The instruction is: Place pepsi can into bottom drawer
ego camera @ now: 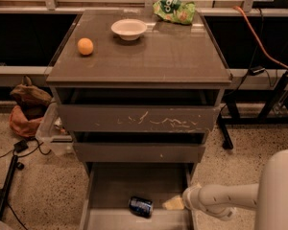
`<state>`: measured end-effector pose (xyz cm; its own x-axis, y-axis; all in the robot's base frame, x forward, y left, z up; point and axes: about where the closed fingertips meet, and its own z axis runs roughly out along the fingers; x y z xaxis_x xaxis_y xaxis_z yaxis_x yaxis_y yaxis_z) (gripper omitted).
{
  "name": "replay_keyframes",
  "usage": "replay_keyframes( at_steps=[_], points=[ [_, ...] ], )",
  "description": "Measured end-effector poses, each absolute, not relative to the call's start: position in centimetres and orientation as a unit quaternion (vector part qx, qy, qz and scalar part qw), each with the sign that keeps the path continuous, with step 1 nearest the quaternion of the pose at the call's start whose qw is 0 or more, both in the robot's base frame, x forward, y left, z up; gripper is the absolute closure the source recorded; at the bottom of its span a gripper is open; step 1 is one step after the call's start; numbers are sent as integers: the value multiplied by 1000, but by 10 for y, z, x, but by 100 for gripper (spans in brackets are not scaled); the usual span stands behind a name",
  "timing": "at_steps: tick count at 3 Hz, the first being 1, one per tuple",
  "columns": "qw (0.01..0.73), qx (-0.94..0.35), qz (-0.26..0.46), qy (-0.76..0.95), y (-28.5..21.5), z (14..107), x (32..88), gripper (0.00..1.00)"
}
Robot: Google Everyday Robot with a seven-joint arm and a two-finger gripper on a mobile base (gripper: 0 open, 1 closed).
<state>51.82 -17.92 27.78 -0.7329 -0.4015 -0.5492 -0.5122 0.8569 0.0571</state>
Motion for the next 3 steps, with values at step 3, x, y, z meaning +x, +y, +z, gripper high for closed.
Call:
replay_keyframes(
  at_steps=[3],
  points=[
    [284, -145, -41, 947, -243, 445, 455, 0]
  ],
)
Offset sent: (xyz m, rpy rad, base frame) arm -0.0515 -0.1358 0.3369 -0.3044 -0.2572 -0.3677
